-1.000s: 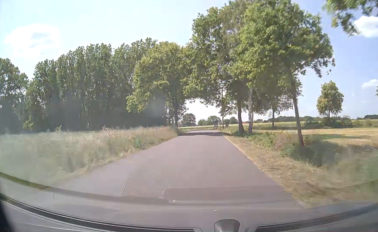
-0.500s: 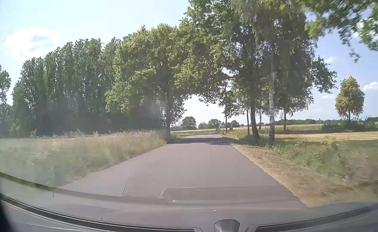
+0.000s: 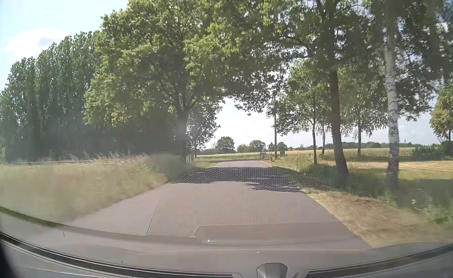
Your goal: Follow the waypoints while adhering to traffic rules and regulations
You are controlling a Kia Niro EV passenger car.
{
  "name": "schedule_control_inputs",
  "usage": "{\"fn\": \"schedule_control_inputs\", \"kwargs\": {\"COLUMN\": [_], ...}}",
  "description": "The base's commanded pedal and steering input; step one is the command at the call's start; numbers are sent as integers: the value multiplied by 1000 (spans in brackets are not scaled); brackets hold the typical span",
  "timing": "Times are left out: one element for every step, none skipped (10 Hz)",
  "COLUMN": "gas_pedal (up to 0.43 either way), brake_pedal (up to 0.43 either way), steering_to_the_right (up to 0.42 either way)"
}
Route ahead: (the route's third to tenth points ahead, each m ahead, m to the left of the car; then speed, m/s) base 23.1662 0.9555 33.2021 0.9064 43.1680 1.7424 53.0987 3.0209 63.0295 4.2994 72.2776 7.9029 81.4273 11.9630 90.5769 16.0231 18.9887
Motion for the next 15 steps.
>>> {"fn": "schedule_control_inputs", "kwargs": {"gas_pedal": [67,0,0,0,20,28,47,59,67,79,79,79,79,79,87], "brake_pedal": [6,6,6,6,6,6,6,6,6,6,6,6,6,6,6], "steering_to_the_right": [8,8,8,8,8,7,7,5,5,6,5,5,0,-5,-9]}}
